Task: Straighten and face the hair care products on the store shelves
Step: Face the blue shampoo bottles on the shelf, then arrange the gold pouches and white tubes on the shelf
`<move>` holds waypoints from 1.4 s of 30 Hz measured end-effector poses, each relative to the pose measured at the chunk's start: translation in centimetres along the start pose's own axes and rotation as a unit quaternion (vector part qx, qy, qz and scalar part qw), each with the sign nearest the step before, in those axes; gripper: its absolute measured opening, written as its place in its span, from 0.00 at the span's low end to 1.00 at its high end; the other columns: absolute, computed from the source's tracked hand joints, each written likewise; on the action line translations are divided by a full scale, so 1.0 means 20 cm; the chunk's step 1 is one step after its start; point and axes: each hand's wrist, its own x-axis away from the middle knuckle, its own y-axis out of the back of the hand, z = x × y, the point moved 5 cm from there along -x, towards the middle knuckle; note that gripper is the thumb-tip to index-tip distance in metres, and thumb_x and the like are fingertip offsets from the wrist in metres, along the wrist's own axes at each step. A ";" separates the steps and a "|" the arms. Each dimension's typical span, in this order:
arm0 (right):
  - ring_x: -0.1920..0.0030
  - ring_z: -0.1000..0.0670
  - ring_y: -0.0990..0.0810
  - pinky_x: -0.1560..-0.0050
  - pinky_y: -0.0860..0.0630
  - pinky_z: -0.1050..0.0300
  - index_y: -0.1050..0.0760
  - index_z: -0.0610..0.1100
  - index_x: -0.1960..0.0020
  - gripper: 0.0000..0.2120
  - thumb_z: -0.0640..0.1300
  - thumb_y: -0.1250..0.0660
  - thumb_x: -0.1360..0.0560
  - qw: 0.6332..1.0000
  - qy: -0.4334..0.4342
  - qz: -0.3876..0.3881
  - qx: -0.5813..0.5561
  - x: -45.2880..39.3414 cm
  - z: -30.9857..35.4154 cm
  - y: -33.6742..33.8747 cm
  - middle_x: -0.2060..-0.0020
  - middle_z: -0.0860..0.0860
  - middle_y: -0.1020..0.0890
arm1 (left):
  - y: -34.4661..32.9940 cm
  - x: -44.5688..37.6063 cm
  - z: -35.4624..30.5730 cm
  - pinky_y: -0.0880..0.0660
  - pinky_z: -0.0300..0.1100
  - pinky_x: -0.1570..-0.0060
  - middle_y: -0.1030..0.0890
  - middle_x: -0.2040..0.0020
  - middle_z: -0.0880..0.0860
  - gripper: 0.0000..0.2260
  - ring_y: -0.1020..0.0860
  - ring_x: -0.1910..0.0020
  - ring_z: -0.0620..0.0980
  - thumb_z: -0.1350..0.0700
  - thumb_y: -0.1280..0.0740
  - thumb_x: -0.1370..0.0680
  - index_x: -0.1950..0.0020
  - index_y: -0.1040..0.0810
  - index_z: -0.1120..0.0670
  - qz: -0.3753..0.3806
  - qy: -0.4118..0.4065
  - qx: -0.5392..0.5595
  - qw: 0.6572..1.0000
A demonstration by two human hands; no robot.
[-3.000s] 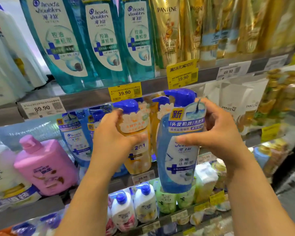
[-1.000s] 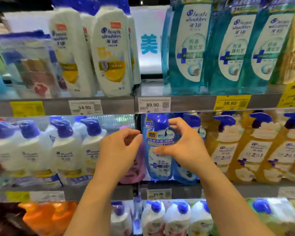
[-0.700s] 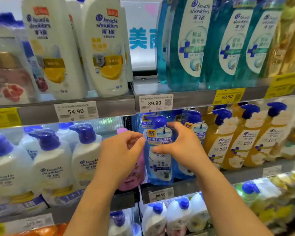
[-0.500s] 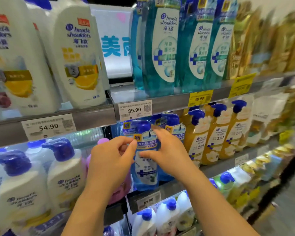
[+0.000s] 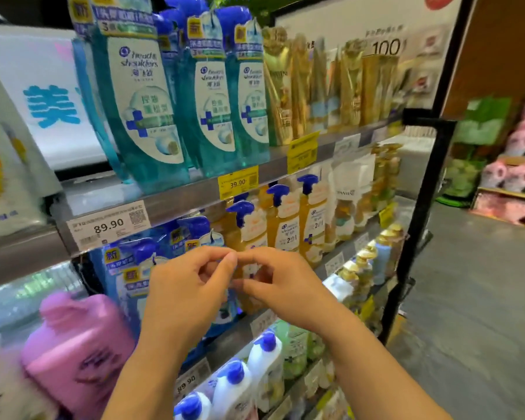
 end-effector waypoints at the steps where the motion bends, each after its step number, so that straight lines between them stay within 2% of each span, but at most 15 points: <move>1: 0.64 0.59 0.22 0.56 0.21 0.61 0.19 0.55 0.37 0.16 0.44 0.29 0.24 1.000 -0.003 0.000 -0.003 0.02 -0.04 0.05 0.57 0.66 0.18 | -0.06 -0.01 -0.02 0.20 0.46 0.68 0.18 0.69 0.41 0.09 0.20 0.73 0.41 0.53 0.28 0.23 0.55 0.17 0.37 0.011 0.002 -0.001 1.000; 2: 0.64 0.60 0.22 0.58 0.22 0.64 0.19 0.55 0.38 0.16 0.44 0.29 0.24 1.000 -0.007 -0.001 -0.005 0.05 -0.08 0.11 0.58 0.68 0.19 | -0.13 -0.01 -0.05 0.20 0.46 0.67 0.17 0.69 0.41 0.08 0.20 0.73 0.41 0.53 0.28 0.23 0.57 0.17 0.38 0.019 0.003 0.000 1.000; 4: 0.64 0.59 0.21 0.58 0.21 0.63 0.19 0.56 0.39 0.14 0.46 0.28 0.24 1.000 -0.014 -0.008 -0.013 0.08 -0.15 0.24 0.59 0.68 0.19 | -0.26 -0.03 -0.11 0.21 0.44 0.66 0.17 0.68 0.41 0.06 0.20 0.71 0.40 0.51 0.28 0.24 0.58 0.17 0.39 0.030 0.006 0.001 1.000; 8: 0.59 0.54 0.16 0.52 0.17 0.52 0.18 0.58 0.42 0.11 0.49 0.28 0.24 0.999 -0.031 -0.018 -0.038 0.13 -0.33 0.53 0.54 0.64 0.16 | -0.55 -0.07 -0.26 0.23 0.36 0.67 0.17 0.68 0.40 0.06 0.20 0.71 0.39 0.50 0.28 0.24 0.58 0.18 0.38 0.043 -0.001 0.004 0.999; 10: 0.58 0.52 0.15 0.51 0.17 0.50 0.18 0.58 0.42 0.11 0.51 0.28 0.24 0.999 -0.039 -0.014 -0.035 0.16 -0.42 0.68 0.52 0.62 0.15 | -0.70 -0.09 -0.33 0.23 0.34 0.66 0.17 0.67 0.38 0.07 0.19 0.69 0.38 0.51 0.28 0.24 0.58 0.19 0.37 0.065 0.001 0.004 0.998; 14: 0.58 0.57 0.15 0.61 0.22 0.66 0.18 0.57 0.42 0.11 0.52 0.27 0.24 0.998 -0.057 -0.017 -0.032 0.22 -0.62 0.97 0.56 0.63 0.15 | -0.98 -0.12 -0.47 0.24 0.31 0.63 0.18 0.62 0.33 0.05 0.19 0.62 0.36 0.47 0.29 0.24 0.57 0.19 0.36 0.073 0.010 -0.007 0.997; 17: 0.60 0.58 0.15 0.62 0.23 0.68 0.18 0.54 0.42 0.10 0.51 0.27 0.23 0.997 -0.066 -0.025 -0.018 0.24 -0.74 1.17 0.55 0.60 0.14 | -1.16 -0.16 -0.56 0.25 0.29 0.62 0.19 0.60 0.31 0.05 0.20 0.59 0.35 0.46 0.30 0.25 0.58 0.22 0.34 0.057 0.011 -0.020 0.998; 19: 0.61 0.58 0.15 0.60 0.22 0.68 0.17 0.54 0.44 0.09 0.51 0.27 0.23 0.997 -0.068 -0.025 -0.014 0.23 -0.80 1.27 0.55 0.59 0.14 | -1.24 -0.19 -0.61 0.26 0.28 0.62 0.18 0.62 0.35 0.04 0.20 0.60 0.35 0.47 0.29 0.24 0.56 0.20 0.36 0.051 0.017 -0.018 0.998; 21: 0.61 0.58 0.15 0.59 0.20 0.65 0.17 0.53 0.45 0.07 0.50 0.27 0.23 0.997 -0.070 -0.022 -0.015 0.20 -0.84 1.35 0.55 0.59 0.15 | -1.30 -0.21 -0.63 0.28 0.26 0.61 0.18 0.62 0.36 0.02 0.21 0.59 0.35 0.47 0.29 0.24 0.54 0.18 0.38 0.043 0.023 -0.022 0.999; 23: 0.61 0.57 0.15 0.55 0.18 0.58 0.17 0.54 0.46 0.07 0.50 0.27 0.24 0.997 -0.068 -0.019 -0.020 0.15 -0.88 1.40 0.55 0.59 0.15 | -1.33 -0.24 -0.65 0.29 0.25 0.61 0.19 0.58 0.32 0.03 0.22 0.57 0.33 0.46 0.29 0.24 0.55 0.20 0.36 0.041 0.028 -0.027 0.998; 28: 0.62 0.54 0.14 0.52 0.17 0.49 0.17 0.57 0.49 0.06 0.52 0.26 0.25 0.998 -0.040 0.000 -0.051 0.00 -0.96 1.42 0.54 0.63 0.15 | -1.37 -0.36 -0.64 0.25 0.28 0.60 0.19 0.57 0.31 0.05 0.21 0.57 0.34 0.46 0.30 0.24 0.56 0.22 0.34 0.028 0.033 -0.038 0.998; 32: 0.62 0.52 0.13 0.51 0.17 0.42 0.16 0.55 0.50 0.05 0.49 0.25 0.26 0.997 -0.038 -0.025 -0.069 -0.17 -1.03 1.48 0.55 0.59 0.14 | -1.37 -0.49 -0.60 0.26 0.27 0.61 0.17 0.62 0.41 0.04 0.20 0.59 0.37 0.47 0.30 0.24 0.51 0.19 0.39 0.001 0.028 -0.047 0.998; 37: 0.65 0.54 0.14 0.55 0.15 0.43 0.16 0.54 0.51 0.03 0.49 0.26 0.25 0.991 -0.038 -0.106 -0.070 -0.40 -1.10 1.66 0.58 0.61 0.14 | -1.36 -0.67 -0.56 0.26 0.26 0.60 0.17 0.61 0.37 0.06 0.19 0.58 0.36 0.45 0.32 0.25 0.49 0.18 0.40 -0.048 0.018 -0.067 0.996; 42: 0.65 0.57 0.15 0.62 0.22 0.57 0.18 0.57 0.54 0.02 0.53 0.27 0.26 0.985 0.005 -0.170 -0.036 -0.65 -1.10 1.79 0.60 0.63 0.15 | -1.35 -0.84 -0.58 0.25 0.29 0.60 0.18 0.59 0.37 0.06 0.21 0.55 0.35 0.44 0.33 0.25 0.50 0.19 0.39 -0.079 0.001 -0.121 0.990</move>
